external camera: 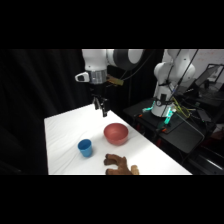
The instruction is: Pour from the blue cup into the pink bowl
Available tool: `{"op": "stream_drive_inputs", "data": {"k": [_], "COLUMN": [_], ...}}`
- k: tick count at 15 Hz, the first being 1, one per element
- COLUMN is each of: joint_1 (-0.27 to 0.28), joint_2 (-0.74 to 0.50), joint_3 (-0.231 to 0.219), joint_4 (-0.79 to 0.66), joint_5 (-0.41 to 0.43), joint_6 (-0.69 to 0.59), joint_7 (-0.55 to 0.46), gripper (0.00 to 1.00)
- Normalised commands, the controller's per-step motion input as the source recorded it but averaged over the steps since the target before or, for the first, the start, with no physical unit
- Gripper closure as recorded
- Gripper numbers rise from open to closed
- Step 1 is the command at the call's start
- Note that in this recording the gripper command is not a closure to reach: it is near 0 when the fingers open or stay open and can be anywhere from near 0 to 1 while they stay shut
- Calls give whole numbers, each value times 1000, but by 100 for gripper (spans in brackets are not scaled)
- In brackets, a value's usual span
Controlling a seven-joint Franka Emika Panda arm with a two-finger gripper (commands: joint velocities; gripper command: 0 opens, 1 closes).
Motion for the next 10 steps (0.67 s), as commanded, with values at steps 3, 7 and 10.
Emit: {"op": "stream_drive_inputs", "data": {"k": [3,7,10], "joint_1": [-11,16,61], "joint_2": [-19,-34,133], "joint_3": [23,42,65], "joint_4": [10,89,308], "joint_5": [6,33,43], "joint_6": [-13,-23,-17], "joint_7": [19,90,181], "gripper": [0,0,0]}}
